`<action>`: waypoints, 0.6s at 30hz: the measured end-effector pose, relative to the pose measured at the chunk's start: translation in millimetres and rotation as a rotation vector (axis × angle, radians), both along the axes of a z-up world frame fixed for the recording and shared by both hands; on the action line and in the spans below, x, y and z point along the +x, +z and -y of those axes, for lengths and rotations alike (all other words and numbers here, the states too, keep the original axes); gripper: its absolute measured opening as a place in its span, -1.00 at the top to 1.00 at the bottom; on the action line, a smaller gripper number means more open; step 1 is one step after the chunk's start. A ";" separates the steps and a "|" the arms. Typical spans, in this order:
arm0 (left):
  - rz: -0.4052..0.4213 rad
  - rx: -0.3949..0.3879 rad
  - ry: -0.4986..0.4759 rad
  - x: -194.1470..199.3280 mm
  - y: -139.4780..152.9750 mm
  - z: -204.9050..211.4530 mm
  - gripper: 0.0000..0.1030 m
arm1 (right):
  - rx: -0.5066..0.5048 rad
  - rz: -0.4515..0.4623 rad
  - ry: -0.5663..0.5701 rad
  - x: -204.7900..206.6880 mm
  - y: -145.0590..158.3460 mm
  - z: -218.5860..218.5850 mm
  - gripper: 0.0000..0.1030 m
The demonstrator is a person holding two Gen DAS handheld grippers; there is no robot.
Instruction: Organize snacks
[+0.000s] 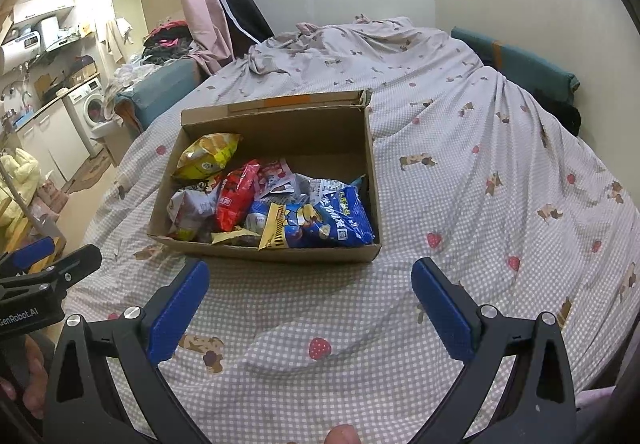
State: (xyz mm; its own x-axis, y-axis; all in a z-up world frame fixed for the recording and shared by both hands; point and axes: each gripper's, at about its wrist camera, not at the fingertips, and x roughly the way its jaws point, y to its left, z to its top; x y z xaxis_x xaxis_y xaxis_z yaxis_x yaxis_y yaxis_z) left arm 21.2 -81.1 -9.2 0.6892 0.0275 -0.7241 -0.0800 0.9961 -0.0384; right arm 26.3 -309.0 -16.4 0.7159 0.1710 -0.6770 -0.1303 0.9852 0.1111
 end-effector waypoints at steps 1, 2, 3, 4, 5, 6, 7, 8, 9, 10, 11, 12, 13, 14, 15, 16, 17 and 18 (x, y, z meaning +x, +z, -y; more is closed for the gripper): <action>-0.004 -0.002 0.001 0.3 -0.5 -0.1 -1.00 | 0.001 0.000 0.000 0.0 0.0 0.1 -1.00; -0.007 -0.003 0.002 0.6 -1.1 -0.3 -1.00 | 0.000 0.000 0.000 -0.1 -0.2 0.0 -1.00; -0.010 -0.004 0.003 0.6 -1.3 -0.5 -1.00 | -0.002 0.000 0.001 0.2 0.0 0.0 -1.00; -0.011 -0.005 0.004 0.9 -1.3 -1.1 -1.00 | -0.002 0.001 0.001 0.1 0.0 0.0 -1.00; -0.009 -0.005 0.004 0.6 -1.0 -1.0 -1.00 | -0.002 0.001 0.002 0.2 0.0 0.0 -1.00; -0.008 -0.003 0.003 0.9 -1.4 -1.1 -1.00 | -0.002 0.001 0.002 0.0 0.0 -0.1 -1.00; -0.007 -0.001 0.003 1.0 -1.7 -1.1 -1.00 | -0.003 0.001 0.004 -0.2 -0.1 0.1 -1.00; -0.007 -0.001 0.003 1.2 -2.0 -1.1 -1.00 | -0.002 0.000 0.002 -0.2 0.1 -0.2 -1.00; -0.008 -0.002 0.003 1.2 -2.1 -1.3 -1.00 | -0.004 0.001 0.003 -0.2 0.2 0.1 -1.00; -0.009 -0.002 0.003 1.0 -1.8 -1.3 -1.00 | -0.005 0.001 0.002 -0.2 -0.2 -0.3 -1.00; -0.010 -0.003 0.003 1.1 -2.1 -1.2 -1.00 | -0.005 0.001 0.001 -0.3 -0.1 -0.4 -1.00; -0.010 -0.002 0.003 0.9 -1.9 -1.2 -1.00 | -0.007 0.002 0.002 -0.2 -0.2 0.2 -1.00; -0.009 -0.002 0.003 0.9 -1.9 -1.1 -1.00 | -0.006 0.002 0.002 -0.3 -0.3 0.0 -1.00; -0.009 -0.002 0.003 1.0 -1.8 -1.0 -1.00 | -0.005 0.001 0.001 -0.3 -0.2 -0.5 -1.00; -0.008 -0.002 0.003 1.0 -1.8 -1.0 -1.00 | -0.005 0.000 0.001 -0.5 -0.4 -0.5 -1.00; -0.009 -0.002 0.004 1.0 -1.8 -1.0 -1.00 | -0.004 -0.001 0.001 -0.4 -0.5 0.0 -1.00; -0.009 -0.003 0.004 1.1 -1.9 -1.0 -1.00 | -0.005 0.000 0.001 -0.4 -0.2 -0.2 -1.00; -0.010 -0.004 0.003 1.1 -1.9 -1.1 -1.00 | -0.006 0.001 0.002 -0.4 -0.2 -0.6 -1.00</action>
